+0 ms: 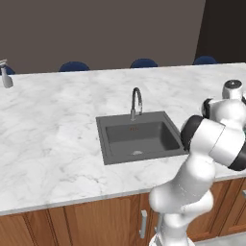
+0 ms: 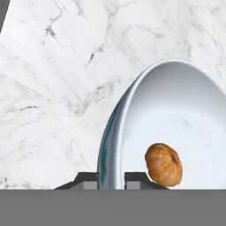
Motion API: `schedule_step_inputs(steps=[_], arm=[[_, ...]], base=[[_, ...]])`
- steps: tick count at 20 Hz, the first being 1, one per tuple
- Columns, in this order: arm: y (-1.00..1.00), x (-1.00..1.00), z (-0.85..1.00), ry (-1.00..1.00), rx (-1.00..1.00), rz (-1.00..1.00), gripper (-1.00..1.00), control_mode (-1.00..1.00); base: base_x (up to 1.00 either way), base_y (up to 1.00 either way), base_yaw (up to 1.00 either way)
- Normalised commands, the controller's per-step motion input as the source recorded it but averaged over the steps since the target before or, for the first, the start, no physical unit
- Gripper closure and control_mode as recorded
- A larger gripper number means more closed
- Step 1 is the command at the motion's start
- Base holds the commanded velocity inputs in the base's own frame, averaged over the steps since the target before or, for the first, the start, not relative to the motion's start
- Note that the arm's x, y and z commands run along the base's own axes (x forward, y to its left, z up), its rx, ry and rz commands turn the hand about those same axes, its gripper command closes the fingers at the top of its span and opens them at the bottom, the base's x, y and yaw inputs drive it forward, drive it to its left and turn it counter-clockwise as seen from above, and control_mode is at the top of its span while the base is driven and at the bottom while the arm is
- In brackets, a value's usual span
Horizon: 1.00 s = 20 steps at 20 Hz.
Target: Move the glass cup from next to the sink to the open cabinet. Then, move the bowl with the tangerine to the fridge to clear the area for faucet cleaning.
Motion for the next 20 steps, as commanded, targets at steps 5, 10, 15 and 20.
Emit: schedule_step_inputs(steps=[5,10,15,20], arm=[[0.65,-0.8,0.99,-0.41,-0.35,0.14,1.0,-1.0],[0.59,-0.54,0.98,-0.33,-0.22,0.21,1.0,-1.0],[0.28,-0.29,0.35,-0.11,-0.05,0.27,1.0,-1.0],[0.03,0.0,0.28,0.16,0.11,0.01,1.0,-1.0]], base=[[0.0,0.0,0.0],[0.0,0.0,0.0],[0.0,0.0,0.0],[0.0,0.0,0.0]])
